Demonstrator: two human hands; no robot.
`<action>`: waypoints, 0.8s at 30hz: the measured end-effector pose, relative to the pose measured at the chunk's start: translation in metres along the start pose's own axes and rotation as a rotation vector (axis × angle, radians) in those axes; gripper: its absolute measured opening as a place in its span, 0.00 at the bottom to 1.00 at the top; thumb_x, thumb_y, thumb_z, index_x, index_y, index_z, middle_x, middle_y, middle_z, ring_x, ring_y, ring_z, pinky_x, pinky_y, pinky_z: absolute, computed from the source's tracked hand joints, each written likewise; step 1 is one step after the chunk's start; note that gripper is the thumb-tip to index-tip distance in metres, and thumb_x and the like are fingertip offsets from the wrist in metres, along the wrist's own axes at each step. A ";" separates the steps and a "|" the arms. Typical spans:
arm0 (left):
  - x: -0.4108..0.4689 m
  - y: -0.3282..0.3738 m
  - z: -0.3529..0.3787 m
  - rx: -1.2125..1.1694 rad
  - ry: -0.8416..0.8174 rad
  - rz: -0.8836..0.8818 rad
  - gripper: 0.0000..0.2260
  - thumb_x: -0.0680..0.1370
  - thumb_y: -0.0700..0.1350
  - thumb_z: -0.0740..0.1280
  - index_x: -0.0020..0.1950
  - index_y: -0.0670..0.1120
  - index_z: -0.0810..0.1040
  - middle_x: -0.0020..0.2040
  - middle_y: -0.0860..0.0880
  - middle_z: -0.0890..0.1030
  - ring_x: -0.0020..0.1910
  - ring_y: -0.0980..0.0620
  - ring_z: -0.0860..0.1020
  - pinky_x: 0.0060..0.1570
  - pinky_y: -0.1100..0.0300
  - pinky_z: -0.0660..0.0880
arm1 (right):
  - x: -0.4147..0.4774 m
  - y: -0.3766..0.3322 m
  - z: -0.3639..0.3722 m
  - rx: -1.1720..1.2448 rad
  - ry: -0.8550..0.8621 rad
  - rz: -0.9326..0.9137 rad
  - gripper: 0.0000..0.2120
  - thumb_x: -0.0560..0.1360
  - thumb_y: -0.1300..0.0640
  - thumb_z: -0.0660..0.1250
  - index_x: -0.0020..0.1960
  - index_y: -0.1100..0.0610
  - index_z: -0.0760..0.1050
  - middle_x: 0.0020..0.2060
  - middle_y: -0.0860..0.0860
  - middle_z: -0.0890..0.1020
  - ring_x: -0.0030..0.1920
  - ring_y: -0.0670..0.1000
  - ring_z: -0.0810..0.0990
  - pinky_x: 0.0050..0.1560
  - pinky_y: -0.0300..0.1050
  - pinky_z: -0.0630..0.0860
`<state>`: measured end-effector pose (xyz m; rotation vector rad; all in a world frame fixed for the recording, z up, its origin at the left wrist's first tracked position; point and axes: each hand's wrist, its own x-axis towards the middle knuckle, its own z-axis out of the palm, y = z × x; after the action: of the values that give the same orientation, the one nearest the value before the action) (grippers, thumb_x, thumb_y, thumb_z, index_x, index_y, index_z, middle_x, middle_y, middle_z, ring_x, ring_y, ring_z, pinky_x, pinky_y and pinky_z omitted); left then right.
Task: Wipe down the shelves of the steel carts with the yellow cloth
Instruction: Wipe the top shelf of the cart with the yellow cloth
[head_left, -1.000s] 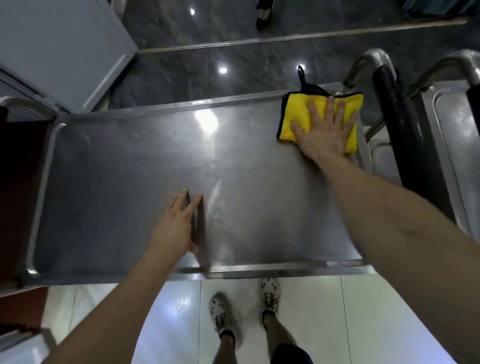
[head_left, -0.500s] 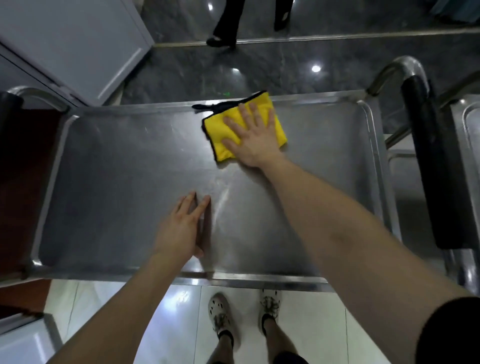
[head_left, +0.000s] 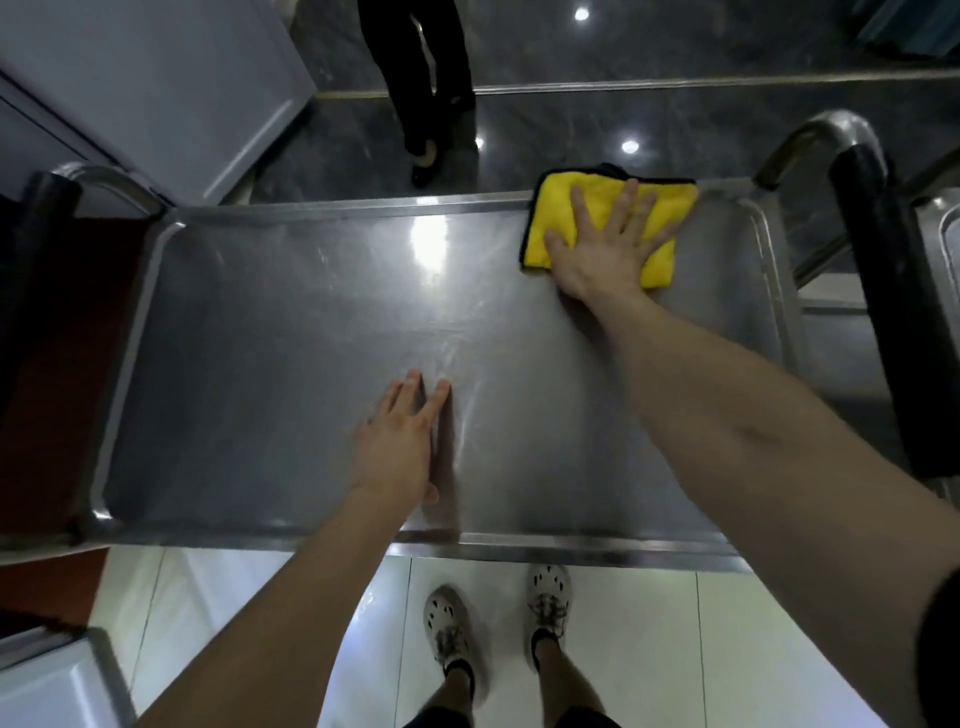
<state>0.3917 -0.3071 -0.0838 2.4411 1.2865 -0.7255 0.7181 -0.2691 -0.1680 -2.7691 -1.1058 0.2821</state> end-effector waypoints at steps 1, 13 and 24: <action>0.000 -0.001 0.000 0.002 0.004 0.000 0.66 0.67 0.54 0.87 0.88 0.61 0.41 0.89 0.51 0.39 0.88 0.43 0.44 0.79 0.39 0.67 | -0.003 -0.029 0.010 -0.020 0.008 -0.122 0.35 0.81 0.29 0.49 0.86 0.37 0.54 0.86 0.65 0.45 0.85 0.71 0.41 0.73 0.86 0.39; -0.005 -0.003 -0.005 0.042 0.025 0.025 0.65 0.61 0.55 0.89 0.88 0.59 0.51 0.89 0.50 0.46 0.87 0.44 0.50 0.71 0.36 0.73 | -0.232 -0.016 0.063 0.049 0.196 -0.323 0.28 0.85 0.33 0.57 0.83 0.40 0.66 0.87 0.61 0.52 0.86 0.66 0.48 0.76 0.82 0.48; -0.006 -0.004 -0.003 0.008 -0.014 0.038 0.67 0.60 0.55 0.90 0.88 0.59 0.50 0.88 0.48 0.49 0.87 0.41 0.51 0.75 0.35 0.68 | -0.321 0.108 0.036 -0.041 0.106 -0.259 0.32 0.83 0.28 0.56 0.85 0.37 0.61 0.88 0.54 0.48 0.87 0.60 0.45 0.80 0.76 0.51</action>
<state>0.3865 -0.3072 -0.0782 2.4553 1.2314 -0.7376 0.5536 -0.5670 -0.1865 -2.5991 -1.4365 0.0817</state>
